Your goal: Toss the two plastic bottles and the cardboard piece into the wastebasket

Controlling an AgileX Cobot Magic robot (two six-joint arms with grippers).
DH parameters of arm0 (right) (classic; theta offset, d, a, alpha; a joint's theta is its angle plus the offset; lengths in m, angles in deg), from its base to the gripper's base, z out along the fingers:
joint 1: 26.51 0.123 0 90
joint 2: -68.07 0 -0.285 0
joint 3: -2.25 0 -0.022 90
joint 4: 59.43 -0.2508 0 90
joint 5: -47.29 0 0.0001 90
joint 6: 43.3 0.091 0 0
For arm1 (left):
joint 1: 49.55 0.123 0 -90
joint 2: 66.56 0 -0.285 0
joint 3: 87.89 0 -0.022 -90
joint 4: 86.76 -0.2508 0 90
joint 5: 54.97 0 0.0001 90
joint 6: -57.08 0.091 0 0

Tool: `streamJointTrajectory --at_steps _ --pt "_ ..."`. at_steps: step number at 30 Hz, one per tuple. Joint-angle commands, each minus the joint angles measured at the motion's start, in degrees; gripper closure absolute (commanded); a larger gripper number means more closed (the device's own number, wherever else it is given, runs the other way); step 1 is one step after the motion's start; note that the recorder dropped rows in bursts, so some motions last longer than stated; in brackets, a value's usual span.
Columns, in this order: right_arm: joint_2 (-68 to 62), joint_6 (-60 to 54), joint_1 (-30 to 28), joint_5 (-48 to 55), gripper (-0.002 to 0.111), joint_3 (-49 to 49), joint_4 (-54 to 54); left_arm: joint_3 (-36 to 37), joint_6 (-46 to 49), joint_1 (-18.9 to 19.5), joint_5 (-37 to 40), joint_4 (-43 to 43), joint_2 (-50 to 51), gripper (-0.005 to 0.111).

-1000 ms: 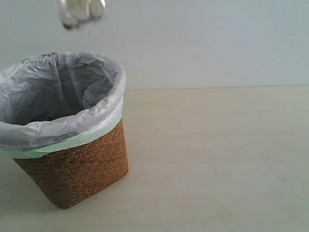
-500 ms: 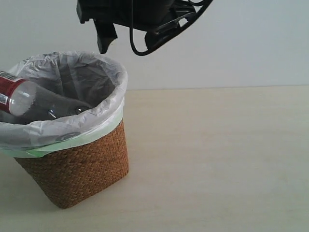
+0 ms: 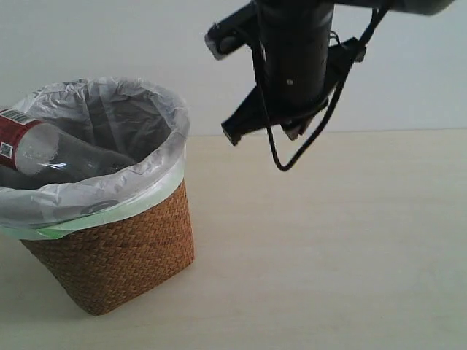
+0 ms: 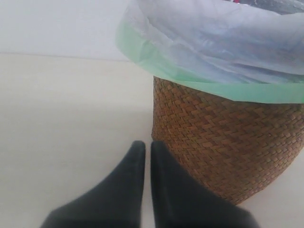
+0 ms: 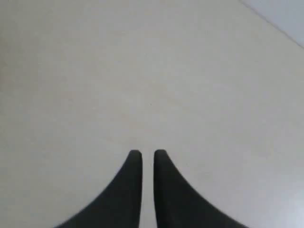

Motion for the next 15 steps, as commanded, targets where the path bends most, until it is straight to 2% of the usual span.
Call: streamJointTrajectory --at_steps 1,8,15 --pt "3.3 2.5 -0.1 -1.5 0.107 -10.0 1.0 0.2 -0.3 0.0 -0.2 -0.2 -0.2 0.103" --pt "15.3 8.9 -0.1 -17.8 0.107 -30.0 1.0 0.2 -0.3 0.0 -0.2 -0.2 -0.2 0.103" --pt "37.1 16.2 -0.1 -30.0 0.107 -49.9 1.0 0.2 -0.3 0.0 -0.2 -0.2 -0.2 0.103"
